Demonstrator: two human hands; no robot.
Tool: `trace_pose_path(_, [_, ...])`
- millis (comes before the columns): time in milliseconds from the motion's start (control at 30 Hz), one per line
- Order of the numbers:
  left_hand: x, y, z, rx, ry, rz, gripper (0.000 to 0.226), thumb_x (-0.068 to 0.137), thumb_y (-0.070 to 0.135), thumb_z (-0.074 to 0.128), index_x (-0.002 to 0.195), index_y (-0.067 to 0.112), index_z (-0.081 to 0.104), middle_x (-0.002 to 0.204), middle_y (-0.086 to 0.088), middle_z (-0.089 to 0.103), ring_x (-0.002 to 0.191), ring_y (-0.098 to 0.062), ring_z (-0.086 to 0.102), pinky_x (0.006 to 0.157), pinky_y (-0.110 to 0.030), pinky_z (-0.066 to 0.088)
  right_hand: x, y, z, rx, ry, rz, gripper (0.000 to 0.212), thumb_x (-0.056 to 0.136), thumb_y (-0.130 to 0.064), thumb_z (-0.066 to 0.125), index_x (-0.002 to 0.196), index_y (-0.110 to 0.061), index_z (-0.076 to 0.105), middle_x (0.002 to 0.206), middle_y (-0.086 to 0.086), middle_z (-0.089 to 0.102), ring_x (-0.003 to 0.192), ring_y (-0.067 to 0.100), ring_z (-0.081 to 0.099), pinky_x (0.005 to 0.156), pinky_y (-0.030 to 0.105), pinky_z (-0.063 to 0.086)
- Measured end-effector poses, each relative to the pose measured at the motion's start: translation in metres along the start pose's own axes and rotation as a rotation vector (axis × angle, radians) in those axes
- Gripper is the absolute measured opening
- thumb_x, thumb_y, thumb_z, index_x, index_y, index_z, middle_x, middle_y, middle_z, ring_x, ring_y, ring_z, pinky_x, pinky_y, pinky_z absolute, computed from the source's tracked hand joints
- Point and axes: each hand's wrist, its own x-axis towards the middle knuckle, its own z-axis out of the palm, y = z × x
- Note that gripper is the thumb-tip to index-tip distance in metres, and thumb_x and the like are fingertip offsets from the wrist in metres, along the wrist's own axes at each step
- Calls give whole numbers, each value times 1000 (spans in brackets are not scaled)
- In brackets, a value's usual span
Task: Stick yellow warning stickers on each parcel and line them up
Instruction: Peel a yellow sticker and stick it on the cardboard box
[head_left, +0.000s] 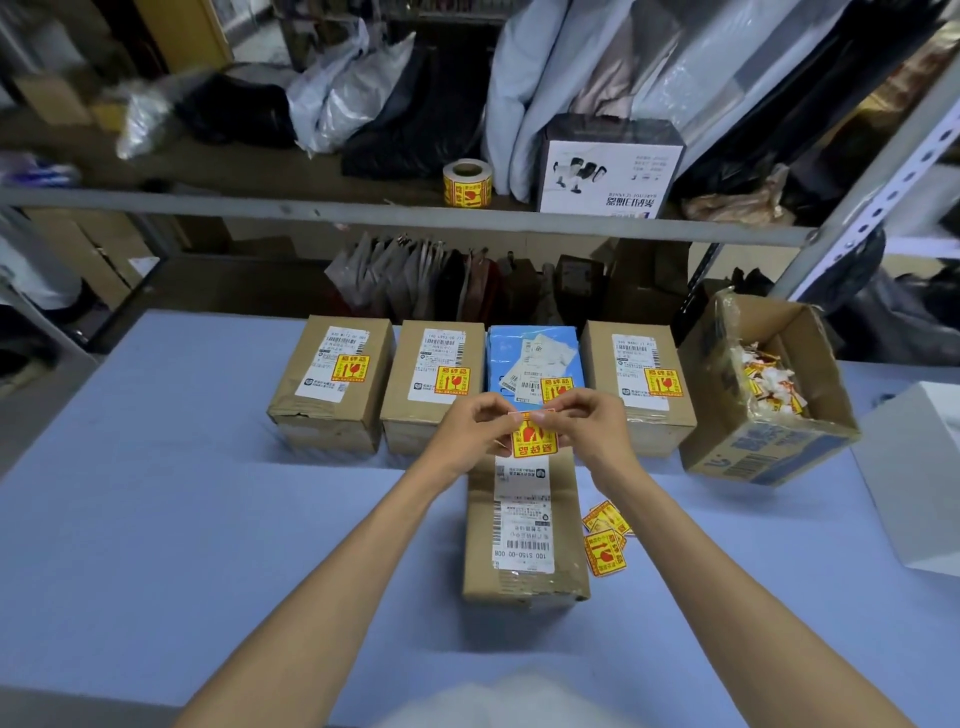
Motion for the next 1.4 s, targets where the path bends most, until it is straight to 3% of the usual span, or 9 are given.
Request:
trace_pose_path(133, [4,-2,2,4,-1,-10,8,88,9,66,92,2,63,85,-14,68,70,-19,66,63,-26,58,0,8,8,-15,101,-28,19,72,-2,80,69,-5,62,69,8,67,66,19,67,55,24,51])
trace_pose_path(233, [6,-5,2,5,30,-48,8,84,4,68,88,8,62,79,-10,66,70,-14,66,66,-28,57,0,9,11,-68,155,-54,16,75,-5,78,79,-3,63,74,5,63,70,15,62,61,27,53])
trace_pose_path(367, [10,-7,-5,-23,69,-59,17,83,-2,68,96,9,64,87,-8,68,79,-14,66,65,-17,56,2,7,8,-312,-165,0,24,77,-7,77,96,-12,63,72,1,58,66,19,64,61,35,56])
trace_pose_path(467, [10,-6,-9,-48,68,-56,29,83,1,70,109,8,61,91,-5,71,83,-10,68,71,-13,52,1,5,13,-615,-281,-33,16,76,-13,77,86,-9,65,63,-1,55,59,13,54,56,27,43])
trace_pose_path(567, [12,-8,-9,-65,154,-68,28,84,7,70,110,9,58,96,-4,66,87,-13,64,78,-19,52,2,5,14,-306,-158,78,15,75,-2,75,76,0,60,65,9,59,55,18,57,58,33,48])
trace_pose_path(667, [10,-16,-12,-37,103,-158,8,88,13,66,95,12,63,92,-5,66,85,-18,65,82,-29,53,-1,3,10,-45,-101,185,18,79,5,71,77,-3,55,72,12,64,53,18,61,55,26,53])
trace_pose_path(833, [5,-19,-14,-9,30,-165,10,88,6,64,99,4,64,88,-9,67,76,-15,65,74,-24,56,-2,4,4,-37,-124,198,22,80,4,71,77,-6,52,77,10,66,59,21,65,51,22,55])
trace_pose_path(1000, [5,-12,-11,55,-62,-168,11,92,12,61,99,4,65,86,-5,69,77,-13,65,72,-20,54,0,10,6,-108,-139,73,16,88,-9,67,89,6,61,74,8,65,66,18,66,56,26,57])
trace_pose_path(1400, [1,7,-16,130,-187,-231,17,93,20,58,92,6,69,85,-2,72,71,-5,64,58,-15,41,-1,14,5,-19,-111,73,14,87,-3,66,77,-11,60,73,4,65,69,15,65,62,24,55])
